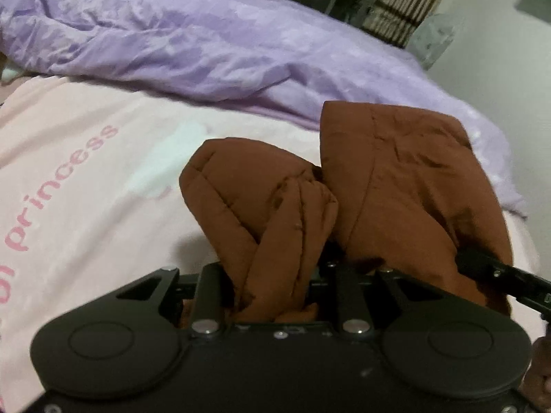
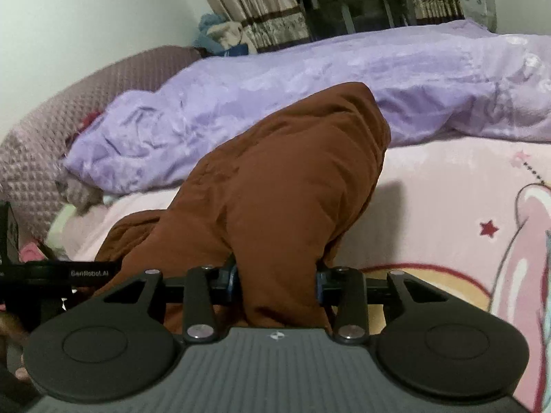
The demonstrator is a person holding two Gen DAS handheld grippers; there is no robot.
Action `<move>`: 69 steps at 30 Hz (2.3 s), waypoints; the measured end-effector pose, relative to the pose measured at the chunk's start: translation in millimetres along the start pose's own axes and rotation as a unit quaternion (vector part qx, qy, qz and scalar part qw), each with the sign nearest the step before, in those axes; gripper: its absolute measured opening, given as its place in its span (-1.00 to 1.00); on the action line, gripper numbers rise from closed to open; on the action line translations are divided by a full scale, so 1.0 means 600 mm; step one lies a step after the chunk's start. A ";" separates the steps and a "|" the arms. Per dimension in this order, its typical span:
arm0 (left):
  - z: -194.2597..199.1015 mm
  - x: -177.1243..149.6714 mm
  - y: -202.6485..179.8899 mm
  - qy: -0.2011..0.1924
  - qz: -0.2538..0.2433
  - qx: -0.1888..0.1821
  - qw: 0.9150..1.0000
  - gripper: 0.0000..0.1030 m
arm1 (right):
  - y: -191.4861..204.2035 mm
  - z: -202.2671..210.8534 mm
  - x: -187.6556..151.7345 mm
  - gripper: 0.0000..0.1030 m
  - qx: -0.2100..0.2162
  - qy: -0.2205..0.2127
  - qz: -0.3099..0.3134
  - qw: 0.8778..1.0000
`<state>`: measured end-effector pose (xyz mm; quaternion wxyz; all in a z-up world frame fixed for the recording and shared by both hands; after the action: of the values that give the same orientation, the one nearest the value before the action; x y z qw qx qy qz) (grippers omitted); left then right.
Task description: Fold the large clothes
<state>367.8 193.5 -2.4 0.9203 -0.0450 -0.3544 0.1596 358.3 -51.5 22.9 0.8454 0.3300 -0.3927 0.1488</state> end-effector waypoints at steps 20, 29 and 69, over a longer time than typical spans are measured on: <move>-0.030 -0.041 -0.348 0.047 -0.057 -0.134 0.988 -0.51 | -0.178 0.276 0.025 -0.11 -0.115 -0.049 -0.041 0.991; -0.169 -0.093 -0.364 0.128 -0.064 -0.022 0.989 1.00 | -0.329 0.216 -0.079 0.75 -0.147 0.008 -0.145 0.978; -0.149 -0.214 -0.405 -0.073 -0.164 -0.091 0.980 1.00 | -0.273 0.127 -0.183 0.22 -0.323 -0.163 -0.024 0.932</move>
<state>401.5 -75.5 -103.1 0.8979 -0.0579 -0.4357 -0.0236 327.7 -222.7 -97.2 0.8338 0.0684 -0.5442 -0.0626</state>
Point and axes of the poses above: each gripper's, at about its wrist camera, not at the fingertips, and z roughly against the way its jaws point, y to its left, x to its top, the point moved 2 cm from there along -z, roughly the way its jaws point, and after that the axes turned 12 degrees about x, right-handed, at the moved point
